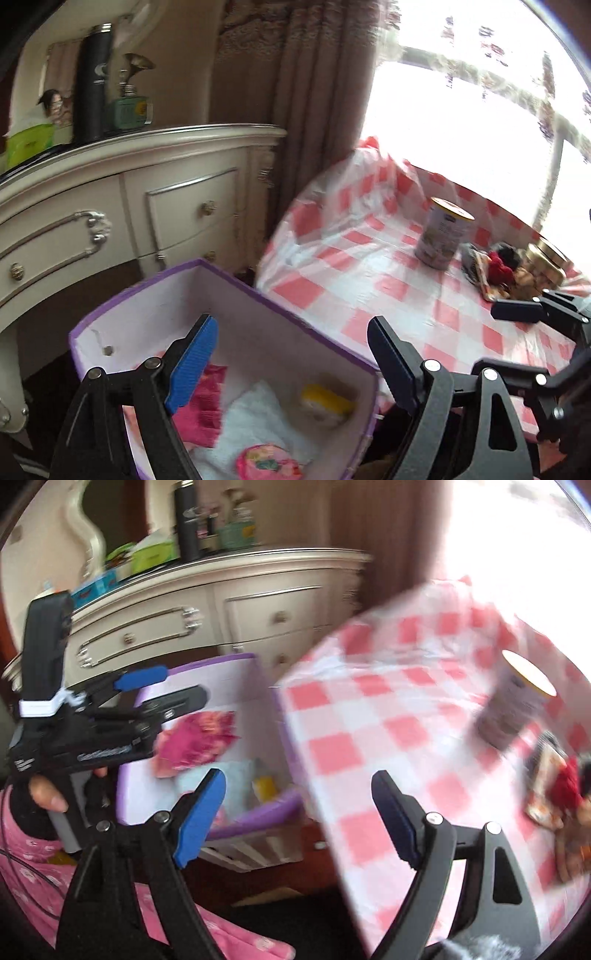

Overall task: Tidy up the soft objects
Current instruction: 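Move both open tools back over the table toward the orange-print cloth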

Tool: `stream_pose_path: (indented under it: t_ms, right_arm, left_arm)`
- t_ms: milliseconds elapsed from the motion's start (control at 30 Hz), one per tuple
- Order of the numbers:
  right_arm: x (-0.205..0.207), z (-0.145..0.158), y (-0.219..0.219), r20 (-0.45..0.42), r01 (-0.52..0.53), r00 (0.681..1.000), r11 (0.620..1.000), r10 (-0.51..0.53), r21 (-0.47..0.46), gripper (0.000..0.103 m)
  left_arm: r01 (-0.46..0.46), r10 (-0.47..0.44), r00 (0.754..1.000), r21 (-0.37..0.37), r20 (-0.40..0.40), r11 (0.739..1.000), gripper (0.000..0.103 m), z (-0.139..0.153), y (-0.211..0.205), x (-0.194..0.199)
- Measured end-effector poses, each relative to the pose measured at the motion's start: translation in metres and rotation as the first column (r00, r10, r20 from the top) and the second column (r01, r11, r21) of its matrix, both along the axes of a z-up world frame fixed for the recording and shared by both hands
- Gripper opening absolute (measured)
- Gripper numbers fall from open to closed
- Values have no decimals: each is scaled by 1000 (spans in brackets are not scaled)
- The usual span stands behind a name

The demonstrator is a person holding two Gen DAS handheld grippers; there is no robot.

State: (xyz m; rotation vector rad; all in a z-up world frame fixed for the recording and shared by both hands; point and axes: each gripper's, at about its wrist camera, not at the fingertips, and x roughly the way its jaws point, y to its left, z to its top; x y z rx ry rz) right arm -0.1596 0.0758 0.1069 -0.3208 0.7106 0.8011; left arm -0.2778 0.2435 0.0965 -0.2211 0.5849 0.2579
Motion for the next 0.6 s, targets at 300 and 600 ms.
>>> stream_pose_path:
  t_ms: [300, 600]
  right_arm:
    - [42, -42, -191, -88, 518, 852, 855, -517, -9, 84]
    - [51, -54, -319, -167, 740, 669, 670, -724, 60, 84]
  left_arm:
    - [416, -423, 901, -84, -96, 905, 84, -22, -140, 134]
    - [456, -487, 868, -226, -102, 861, 84, -59, -240, 269]
